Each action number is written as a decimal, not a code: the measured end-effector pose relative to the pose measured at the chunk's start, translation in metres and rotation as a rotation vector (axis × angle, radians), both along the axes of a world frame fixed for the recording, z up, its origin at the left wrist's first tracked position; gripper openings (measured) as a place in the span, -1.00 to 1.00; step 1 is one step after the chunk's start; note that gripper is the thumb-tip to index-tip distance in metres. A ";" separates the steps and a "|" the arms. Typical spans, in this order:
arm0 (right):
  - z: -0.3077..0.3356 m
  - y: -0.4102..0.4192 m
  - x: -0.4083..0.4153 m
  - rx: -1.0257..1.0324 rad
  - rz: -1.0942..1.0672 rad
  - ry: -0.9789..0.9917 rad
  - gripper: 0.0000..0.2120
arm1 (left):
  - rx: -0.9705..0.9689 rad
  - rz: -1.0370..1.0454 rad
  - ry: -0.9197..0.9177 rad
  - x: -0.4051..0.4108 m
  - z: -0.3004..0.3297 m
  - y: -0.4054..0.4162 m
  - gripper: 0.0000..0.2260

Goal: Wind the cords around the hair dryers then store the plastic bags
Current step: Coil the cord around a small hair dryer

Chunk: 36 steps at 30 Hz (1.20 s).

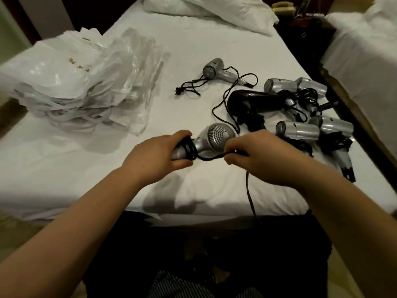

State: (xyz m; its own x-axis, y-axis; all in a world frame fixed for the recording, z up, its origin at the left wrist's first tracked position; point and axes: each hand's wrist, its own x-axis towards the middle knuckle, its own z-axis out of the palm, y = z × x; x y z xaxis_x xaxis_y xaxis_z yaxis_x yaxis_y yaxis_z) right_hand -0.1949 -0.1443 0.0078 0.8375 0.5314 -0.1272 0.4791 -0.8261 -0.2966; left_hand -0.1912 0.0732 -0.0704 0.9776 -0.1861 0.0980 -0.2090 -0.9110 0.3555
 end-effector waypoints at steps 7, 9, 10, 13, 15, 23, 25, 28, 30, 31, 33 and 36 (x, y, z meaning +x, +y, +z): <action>0.018 0.002 0.021 0.135 0.051 -0.132 -0.90 | 0.043 -0.265 0.055 -0.009 0.014 -0.014 -0.38; 0.018 -0.001 0.029 0.239 0.026 -0.042 -0.91 | 0.015 -0.350 0.089 -0.013 0.020 -0.019 -0.39; 0.017 -0.002 0.032 0.270 0.016 0.019 -0.88 | -0.008 -0.380 0.114 -0.016 0.024 -0.021 -0.38; 0.016 -0.005 0.038 0.379 0.039 0.247 -0.79 | -0.116 -0.440 0.212 -0.023 0.036 -0.028 -0.40; 0.003 -0.014 0.048 0.421 0.026 0.451 -0.79 | -0.263 -0.439 0.244 -0.028 0.042 -0.033 -0.50; -0.098 -0.040 0.047 0.916 -0.203 0.817 -0.83 | -1.013 -0.250 0.386 -0.026 0.035 -0.036 -0.50; -0.086 -0.015 0.023 0.954 -0.184 0.846 -0.78 | -1.057 -0.196 0.359 -0.021 0.031 -0.038 -0.59; -0.094 -0.007 0.017 0.883 -0.258 0.681 -0.70 | -1.063 -0.088 0.351 -0.015 0.024 -0.041 -0.65; -0.096 -0.003 0.014 0.732 -0.283 0.568 -0.67 | -1.032 -0.041 0.384 -0.013 0.019 -0.039 -0.58; -0.096 -0.002 0.014 0.689 -0.283 0.539 -0.67 | -1.012 -0.031 0.409 -0.011 0.017 -0.038 -0.52; -0.097 -0.002 0.009 0.619 -0.289 0.525 -0.69 | -0.920 -0.020 0.433 -0.010 0.018 -0.033 -0.41; -0.097 0.001 0.000 0.703 -0.313 0.741 -0.72 | -0.704 -0.031 0.352 -0.007 0.021 -0.029 -0.48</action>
